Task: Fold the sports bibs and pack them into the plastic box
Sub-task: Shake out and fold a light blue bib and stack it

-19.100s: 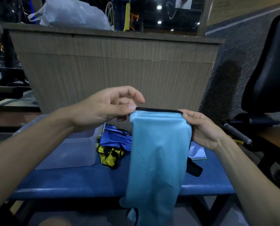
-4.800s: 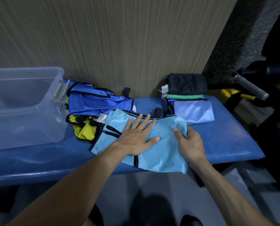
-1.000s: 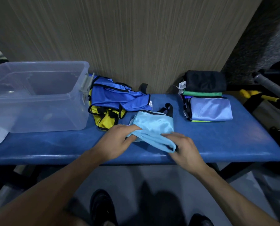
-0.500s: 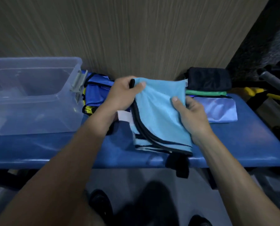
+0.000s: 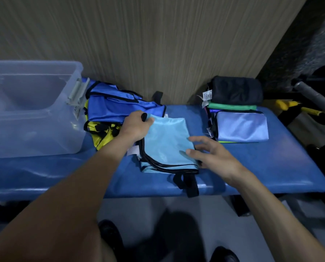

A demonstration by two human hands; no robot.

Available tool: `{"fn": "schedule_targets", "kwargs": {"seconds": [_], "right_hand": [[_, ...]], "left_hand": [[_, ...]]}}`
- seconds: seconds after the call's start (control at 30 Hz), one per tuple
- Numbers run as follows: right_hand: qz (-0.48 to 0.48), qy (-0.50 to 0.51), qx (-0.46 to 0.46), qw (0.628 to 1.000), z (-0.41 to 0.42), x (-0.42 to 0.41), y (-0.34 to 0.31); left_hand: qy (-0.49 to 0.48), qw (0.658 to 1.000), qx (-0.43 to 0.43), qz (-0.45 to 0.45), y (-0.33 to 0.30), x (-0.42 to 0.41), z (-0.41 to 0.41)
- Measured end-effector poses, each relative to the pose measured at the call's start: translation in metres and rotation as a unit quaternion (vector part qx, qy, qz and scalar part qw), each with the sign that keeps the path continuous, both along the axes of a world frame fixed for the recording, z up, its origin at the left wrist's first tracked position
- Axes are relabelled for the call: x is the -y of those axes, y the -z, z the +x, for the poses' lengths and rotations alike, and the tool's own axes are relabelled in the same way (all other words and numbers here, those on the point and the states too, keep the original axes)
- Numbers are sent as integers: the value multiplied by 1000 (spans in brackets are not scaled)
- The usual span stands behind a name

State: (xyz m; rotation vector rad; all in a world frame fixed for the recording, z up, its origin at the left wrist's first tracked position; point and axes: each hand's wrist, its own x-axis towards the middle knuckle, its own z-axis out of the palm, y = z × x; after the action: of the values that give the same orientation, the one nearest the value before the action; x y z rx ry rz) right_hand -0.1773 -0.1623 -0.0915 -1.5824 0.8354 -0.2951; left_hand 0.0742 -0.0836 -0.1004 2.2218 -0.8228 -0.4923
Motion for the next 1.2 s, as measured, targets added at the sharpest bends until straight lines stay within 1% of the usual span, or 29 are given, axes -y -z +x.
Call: {"fn": "schedule_targets", "kwargs": {"seconds": [0.03, 0.07, 0.1, 0.13, 0.17, 0.2, 0.23, 0.27, 0.3, 0.33, 0.37, 0.43, 0.53, 0.63, 0.7, 0.83, 0.97, 1.07, 1.13, 1.2], "right_hand": [[1, -3, 0, 1000, -5, -1, 0], [-1, -4, -1, 1000, -9, -3, 0], [-8, -2, -1, 1000, -13, -4, 2], [-14, 6, -1, 1000, -15, -5, 4], [-35, 15, -5, 999, -18, -6, 7], [-91, 25, -15, 995, -20, -7, 9], [-183, 34, -33, 982, -24, -7, 11], [-282, 36, -46, 958, -27, -9, 11], [-363, 25, -41, 931, -30, -14, 10], [-407, 2, -32, 913, -32, -21, 9], [-424, -24, -30, 905, -34, -31, 9], [-441, -41, -51, 895, -35, -54, 15], [-485, -16, -80, 871, -29, -76, 29], [-512, 21, -101, 853, -27, -84, 33], [-531, 28, -112, 840, -29, -86, 36], [-537, 37, -136, 832, -33, -87, 39], [-526, 55, -152, 835, -38, -87, 40], [-519, 45, -132, 844, -40, -86, 45], [-492, 27, -79, 867, -39, -84, 48], [-439, 15, -30, 898, -38, -84, 50]], "left_hand": [[35, 997, 58, 45, -9, -5, -3], [72, 984, 137, 84, -17, -11, -7], [106, 968, 211, 89, -24, -18, -12], [140, 955, 258, 52, -31, -25, -18], [180, 948, 263, -9, -38, -33, -26], [229, 945, 225, -66, -42, -39, -33], [283, 938, 178, -90, -44, -45, -42], [335, 928, 144, -77, -42, -48, -50], [380, 914, 134, -45, -37, -49, -57], [411, 901, 138, -16, -31, -48, -62], [427, 893, 140, 11, -26, -47, -66], [434, 889, 135, 54, -20, -45, -71], [434, 886, 133, 98, -18, -45, -76], [426, 890, 126, 104, -17, -47, -79], [424, 891, 121, 109, -17, -48, -79], [425, 890, 118, 115, -15, -49, -79], [420, 894, 106, 114, -14, -50, -77], [422, 893, 105, 113, -14, -49, -76], [426, 891, 106, 117, -15, -49, -76], [433, 886, 111, 123, -14, -49, -76]]}}
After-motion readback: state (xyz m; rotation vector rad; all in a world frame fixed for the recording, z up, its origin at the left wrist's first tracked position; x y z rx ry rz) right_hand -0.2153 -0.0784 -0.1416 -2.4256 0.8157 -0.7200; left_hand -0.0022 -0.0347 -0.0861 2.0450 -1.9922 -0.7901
